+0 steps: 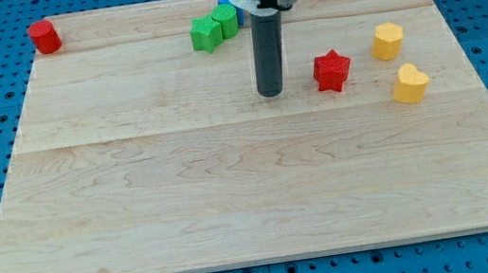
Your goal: Push the red circle towards the center
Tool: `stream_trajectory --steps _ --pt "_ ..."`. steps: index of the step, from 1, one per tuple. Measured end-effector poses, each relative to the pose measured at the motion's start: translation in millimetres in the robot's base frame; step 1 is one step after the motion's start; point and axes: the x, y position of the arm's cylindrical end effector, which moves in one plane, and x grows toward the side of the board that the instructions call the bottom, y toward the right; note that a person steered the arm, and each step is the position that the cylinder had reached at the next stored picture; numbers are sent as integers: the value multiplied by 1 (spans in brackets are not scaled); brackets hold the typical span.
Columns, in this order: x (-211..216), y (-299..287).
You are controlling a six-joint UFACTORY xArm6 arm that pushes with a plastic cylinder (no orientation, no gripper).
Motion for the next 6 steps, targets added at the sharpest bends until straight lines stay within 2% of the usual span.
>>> stream_trajectory --steps 1,2,3,4,5,6 --pt "0 62" --pt "24 92" --pt "50 9" --pt "-1 -136" --pt "-80 -249" --pt "-88 -343"
